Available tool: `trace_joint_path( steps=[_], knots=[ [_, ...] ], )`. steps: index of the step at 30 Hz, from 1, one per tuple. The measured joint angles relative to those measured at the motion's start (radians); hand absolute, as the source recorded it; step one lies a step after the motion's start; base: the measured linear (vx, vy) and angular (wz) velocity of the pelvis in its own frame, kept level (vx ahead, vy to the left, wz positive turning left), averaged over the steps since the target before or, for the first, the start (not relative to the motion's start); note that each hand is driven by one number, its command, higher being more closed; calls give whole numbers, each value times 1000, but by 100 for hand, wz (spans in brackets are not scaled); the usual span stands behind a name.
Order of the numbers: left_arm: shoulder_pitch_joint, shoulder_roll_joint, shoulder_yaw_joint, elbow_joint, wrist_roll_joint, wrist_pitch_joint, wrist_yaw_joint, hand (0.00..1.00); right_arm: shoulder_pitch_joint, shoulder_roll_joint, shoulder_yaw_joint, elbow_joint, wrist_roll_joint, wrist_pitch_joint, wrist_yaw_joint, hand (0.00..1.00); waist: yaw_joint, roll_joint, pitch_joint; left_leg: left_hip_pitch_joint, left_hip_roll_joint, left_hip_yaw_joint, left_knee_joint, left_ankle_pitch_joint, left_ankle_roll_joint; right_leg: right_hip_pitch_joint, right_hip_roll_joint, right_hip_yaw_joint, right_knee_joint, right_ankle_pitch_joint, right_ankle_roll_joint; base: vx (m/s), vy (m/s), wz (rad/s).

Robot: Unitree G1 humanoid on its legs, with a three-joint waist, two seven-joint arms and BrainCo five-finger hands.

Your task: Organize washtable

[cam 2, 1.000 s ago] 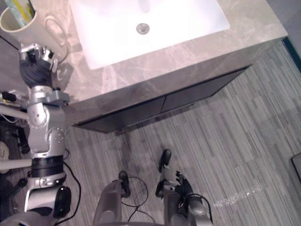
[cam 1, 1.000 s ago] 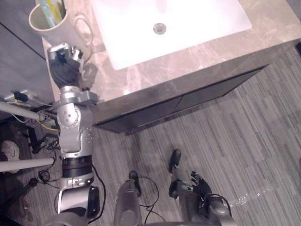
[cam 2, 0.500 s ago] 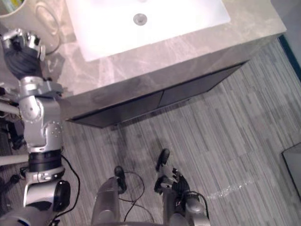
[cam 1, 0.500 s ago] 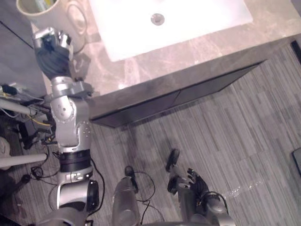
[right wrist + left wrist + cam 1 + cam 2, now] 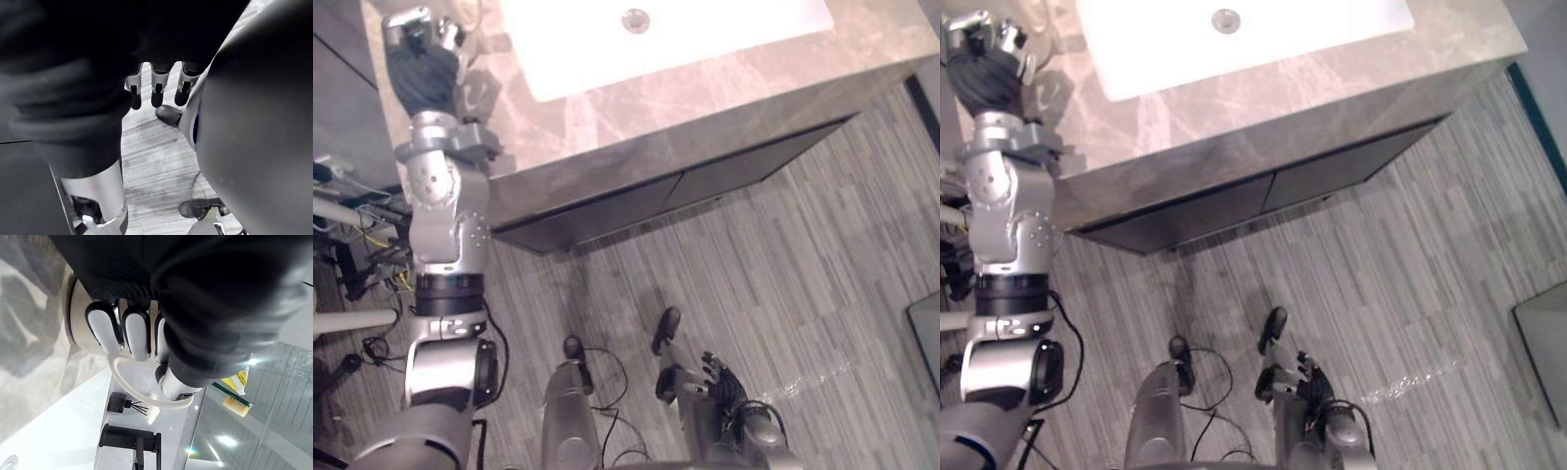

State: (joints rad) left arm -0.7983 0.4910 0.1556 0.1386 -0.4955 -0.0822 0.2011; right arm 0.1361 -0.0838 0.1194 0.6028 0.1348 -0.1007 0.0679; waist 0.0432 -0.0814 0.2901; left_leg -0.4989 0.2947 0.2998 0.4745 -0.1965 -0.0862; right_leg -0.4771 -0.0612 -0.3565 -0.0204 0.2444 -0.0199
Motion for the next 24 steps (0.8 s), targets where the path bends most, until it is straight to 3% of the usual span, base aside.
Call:
trace_joint_path(
  steps=[9,24],
  knots=[
    [-144,24,-67,137,-13,31,-21,100,11,0,6,-7,14,0,1,0,-5,0,0,-35,4,-9,32,-2,2,-2,5,2,-36,27,10,7,92,0],
    [-367,50,-47,388,-8,43,-17,100,20,-5,-2,-12,34,-10,3,0,-27,-1,-1,-67,22,-2,60,-4,2,-27,17,7,-37,30,13,32,92,-3]
  ],
)
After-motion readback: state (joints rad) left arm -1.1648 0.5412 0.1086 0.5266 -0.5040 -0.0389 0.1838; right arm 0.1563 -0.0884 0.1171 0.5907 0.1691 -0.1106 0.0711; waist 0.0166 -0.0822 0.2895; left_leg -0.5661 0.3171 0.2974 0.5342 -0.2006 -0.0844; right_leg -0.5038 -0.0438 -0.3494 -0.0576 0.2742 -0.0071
